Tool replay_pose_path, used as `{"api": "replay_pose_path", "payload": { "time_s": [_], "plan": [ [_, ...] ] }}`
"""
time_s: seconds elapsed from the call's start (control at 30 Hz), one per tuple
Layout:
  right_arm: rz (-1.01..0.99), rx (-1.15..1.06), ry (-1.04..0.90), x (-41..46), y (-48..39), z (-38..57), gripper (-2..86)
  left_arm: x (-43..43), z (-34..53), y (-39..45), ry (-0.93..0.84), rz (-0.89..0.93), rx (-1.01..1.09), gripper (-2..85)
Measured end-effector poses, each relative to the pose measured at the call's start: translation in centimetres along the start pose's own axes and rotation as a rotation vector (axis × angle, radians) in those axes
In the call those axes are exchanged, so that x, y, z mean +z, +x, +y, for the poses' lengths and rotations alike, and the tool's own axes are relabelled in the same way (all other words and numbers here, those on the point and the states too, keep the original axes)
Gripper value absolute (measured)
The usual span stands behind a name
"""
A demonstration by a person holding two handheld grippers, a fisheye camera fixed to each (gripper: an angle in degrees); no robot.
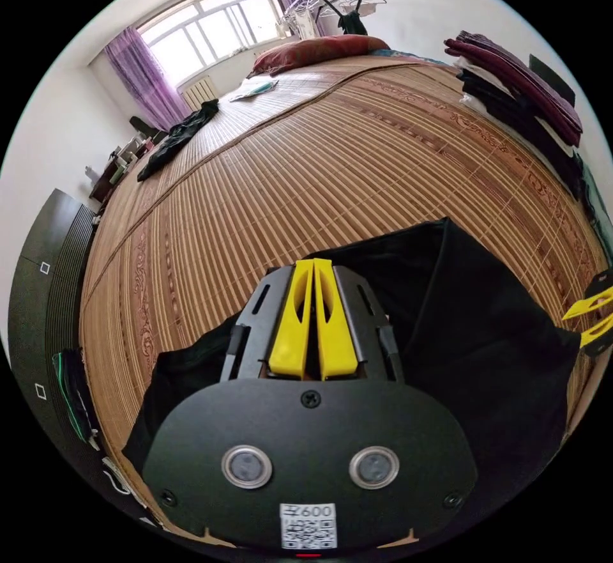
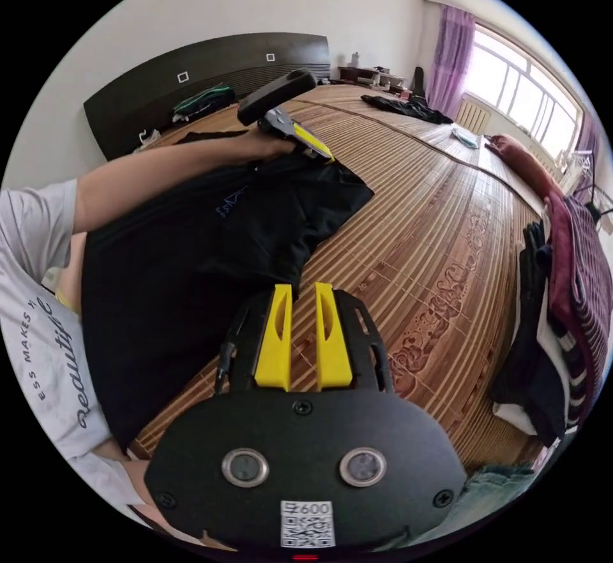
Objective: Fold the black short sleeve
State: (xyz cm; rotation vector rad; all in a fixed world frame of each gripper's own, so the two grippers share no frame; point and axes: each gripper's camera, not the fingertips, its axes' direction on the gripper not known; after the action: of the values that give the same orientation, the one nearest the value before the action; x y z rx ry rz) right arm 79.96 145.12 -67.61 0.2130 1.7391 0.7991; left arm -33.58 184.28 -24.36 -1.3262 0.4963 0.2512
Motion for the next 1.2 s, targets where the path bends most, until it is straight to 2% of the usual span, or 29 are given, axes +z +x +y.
{"api": "replay_pose_path", "payload": {
  "time_s": [0.1, 0.23, 0.33, 0.37, 0.4, 0.5, 0.6, 0.73, 0.77, 0.8, 0.87, 1.2],
  "plan": [
    [-0.087, 0.008, 0.053, -0.5, 0.6, -0.8, -0.7, 0.2, 0.6, 0.0, 0.004, -0.073, 0.033, 0.6],
    [0.0, -0.021, -0.076, 2.0, -0.5, -2.8, -0.8, -0.4, 1.8, -3.1, 0.024, -0.023, 0.024, 0.6],
    [0.023, -0.032, -0.052, 1.6, -0.6, -3.3, -0.9, -4.5, 3.5, -5.3, -0.007, -0.057, 0.037, 0.6],
    [0.02, -0.015, -0.042, 1.4, -0.1, -3.4, -0.9, -8.6, 5.9, -4.5, 0.112, -0.01, 0.082, 0.7],
    [0.016, -0.005, -0.035, 1.2, 0.2, -3.4, -0.9, -13.0, 9.0, -2.3, 0.217, 0.089, 0.22, 0.8],
    [-0.011, 0.029, 0.019, 0.1, 1.2, -3.3, -0.9, -20.6, 16.9, 4.5, 0.236, 0.234, 0.424, 1.7],
    [-0.053, 0.05, 0.1, -0.9, 1.8, -3.1, -0.9, -24.3, 22.0, 9.3, 0.171, 0.413, 0.503, 2.9],
    [-0.052, 0.063, 0.096, -0.7, 2.1, -3.4, -0.9, -22.8, 24.6, 10.7, 0.041, 0.406, 0.449, 2.4],
    [-0.046, 0.059, 0.089, -0.6, 2.0, -3.5, -0.8, -22.5, 25.0, 8.5, 0.087, 0.463, 0.316, 2.1],
    [-0.044, 0.055, 0.086, -0.5, 1.9, -3.6, -0.8, -22.1, 24.8, 6.3, 0.057, 0.532, 0.207, 1.9],
    [-0.026, 0.046, 0.07, -0.2, 1.7, -3.8, -0.8, -22.3, 24.3, 4.3, 0.037, 0.535, 0.2, 1.6],
    [0.021, 0.015, -0.006, 1.7, 0.7, -4.3, -0.8, -20.9, 22.1, -9.1, 0.009, 0.795, 0.051, 1.3]
  ]
}}
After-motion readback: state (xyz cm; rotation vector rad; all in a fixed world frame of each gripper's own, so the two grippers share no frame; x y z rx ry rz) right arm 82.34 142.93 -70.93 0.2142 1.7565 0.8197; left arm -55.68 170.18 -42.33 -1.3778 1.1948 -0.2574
